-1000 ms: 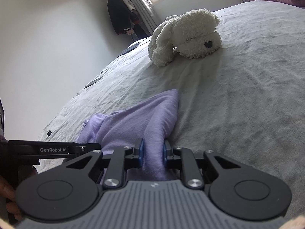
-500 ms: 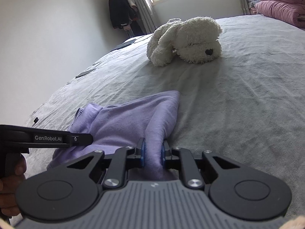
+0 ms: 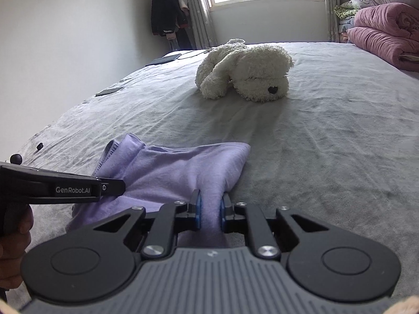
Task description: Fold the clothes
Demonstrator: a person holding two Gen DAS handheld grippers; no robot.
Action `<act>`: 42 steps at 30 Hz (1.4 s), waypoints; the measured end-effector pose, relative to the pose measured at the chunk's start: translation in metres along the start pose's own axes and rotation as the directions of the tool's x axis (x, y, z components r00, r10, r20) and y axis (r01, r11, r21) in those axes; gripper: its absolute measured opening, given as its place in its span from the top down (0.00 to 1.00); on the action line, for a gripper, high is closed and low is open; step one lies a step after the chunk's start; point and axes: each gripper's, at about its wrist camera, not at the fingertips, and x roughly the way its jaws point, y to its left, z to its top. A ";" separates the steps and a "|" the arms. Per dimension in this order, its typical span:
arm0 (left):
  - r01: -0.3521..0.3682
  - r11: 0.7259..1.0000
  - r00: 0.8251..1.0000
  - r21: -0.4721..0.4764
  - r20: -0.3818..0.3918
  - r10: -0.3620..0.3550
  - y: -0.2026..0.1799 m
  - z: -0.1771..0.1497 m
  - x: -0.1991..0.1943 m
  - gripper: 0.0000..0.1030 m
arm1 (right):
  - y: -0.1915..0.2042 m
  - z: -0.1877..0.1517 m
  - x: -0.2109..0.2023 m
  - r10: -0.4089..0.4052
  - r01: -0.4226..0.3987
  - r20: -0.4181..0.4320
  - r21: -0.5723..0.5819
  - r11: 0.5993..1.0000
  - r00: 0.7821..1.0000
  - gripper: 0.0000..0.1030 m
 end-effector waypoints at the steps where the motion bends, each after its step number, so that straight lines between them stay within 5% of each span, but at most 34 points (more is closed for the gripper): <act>1: 0.009 1.000 1.000 0.002 -0.001 -0.009 -0.002 -0.001 -0.001 0.80 | -0.002 -0.001 -0.003 -0.004 0.004 -0.002 -0.002 1.000 1.000 0.86; 19: 0.200 0.980 0.978 -0.013 -0.058 -0.200 -0.078 -0.034 -0.024 0.80 | -0.063 -0.011 -0.085 -0.075 0.055 -0.144 -0.138 0.989 0.987 0.86; 26: 0.166 0.986 0.984 0.003 -0.067 -0.166 -0.096 -0.039 -0.018 0.80 | -0.107 -0.032 -0.079 0.070 -0.065 -0.147 0.038 0.997 0.987 0.84; 32: 0.207 0.976 0.974 -0.060 -0.086 -0.212 -0.081 -0.039 -0.013 0.79 | -0.141 -0.043 -0.076 0.225 -0.200 -0.091 0.226 0.953 0.970 0.75; 42: 0.287 0.949 0.952 -0.132 -0.067 -0.298 -0.066 -0.039 0.000 0.75 | -0.157 -0.035 -0.057 0.301 -0.263 -0.074 0.321 0.910 0.951 0.72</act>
